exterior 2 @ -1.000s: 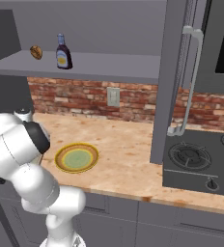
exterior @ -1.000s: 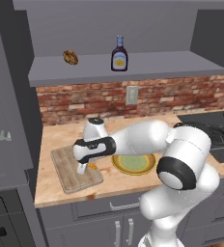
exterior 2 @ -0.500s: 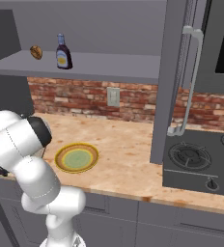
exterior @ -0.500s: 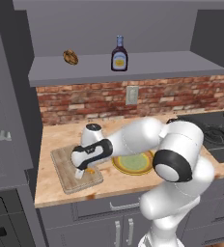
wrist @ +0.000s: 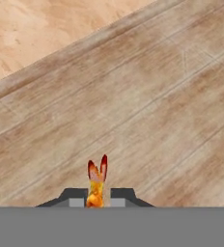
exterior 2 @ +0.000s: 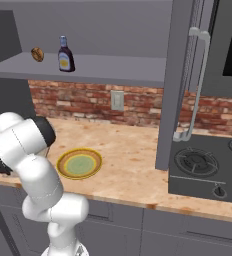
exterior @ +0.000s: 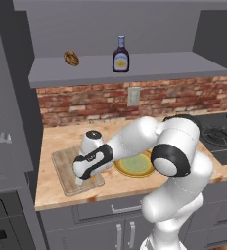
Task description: Pick the shrimp from the plate and place it on the cutting board. Then pick the condiment bottle from the cabinet and place it next to the cutting board.
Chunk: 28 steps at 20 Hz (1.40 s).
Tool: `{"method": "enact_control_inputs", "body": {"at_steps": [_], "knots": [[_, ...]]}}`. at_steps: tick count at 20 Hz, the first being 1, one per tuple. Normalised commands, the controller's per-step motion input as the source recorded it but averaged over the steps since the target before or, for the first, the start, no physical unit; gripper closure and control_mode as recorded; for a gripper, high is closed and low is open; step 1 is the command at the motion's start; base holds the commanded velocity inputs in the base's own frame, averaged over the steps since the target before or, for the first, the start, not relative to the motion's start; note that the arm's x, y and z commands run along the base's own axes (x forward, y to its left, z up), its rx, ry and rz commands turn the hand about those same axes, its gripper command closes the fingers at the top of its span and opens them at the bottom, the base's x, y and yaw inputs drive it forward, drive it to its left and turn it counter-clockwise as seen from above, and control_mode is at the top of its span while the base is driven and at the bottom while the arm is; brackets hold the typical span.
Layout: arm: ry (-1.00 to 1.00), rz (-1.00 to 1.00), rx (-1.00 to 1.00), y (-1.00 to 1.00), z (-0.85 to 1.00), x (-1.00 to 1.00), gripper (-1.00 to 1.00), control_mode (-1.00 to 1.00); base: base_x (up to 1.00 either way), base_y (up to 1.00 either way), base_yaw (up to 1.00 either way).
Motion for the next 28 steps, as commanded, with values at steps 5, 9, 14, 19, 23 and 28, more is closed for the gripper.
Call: {"method": "enact_control_inputs", "body": {"at_steps": [5,9,14,19,23,28], "knots": [[-0.05,0.00,0.00,0.14,-0.29,0.01,-1.00,-1.00,0.00,0.00,0.00],[-0.03,0.00,0.00,0.07,-0.11,0.00,-1.00,-1.00,0.00,0.00,0.00],[-0.01,0.00,0.01,-0.02,0.03,0.00,-1.00,-1.00,0.00,0.00,0.00],[0.00,0.00,0.04,-0.07,0.23,0.00,-1.00,-1.00,0.00,0.00,0.00],[-0.03,0.00,0.07,-0.06,0.35,-0.04,-1.00,-1.00,0.00,0.00,0.00],[-0.03,0.00,0.06,-0.07,0.33,-0.06,-1.00,-1.00,0.00,0.00,0.00]]}}
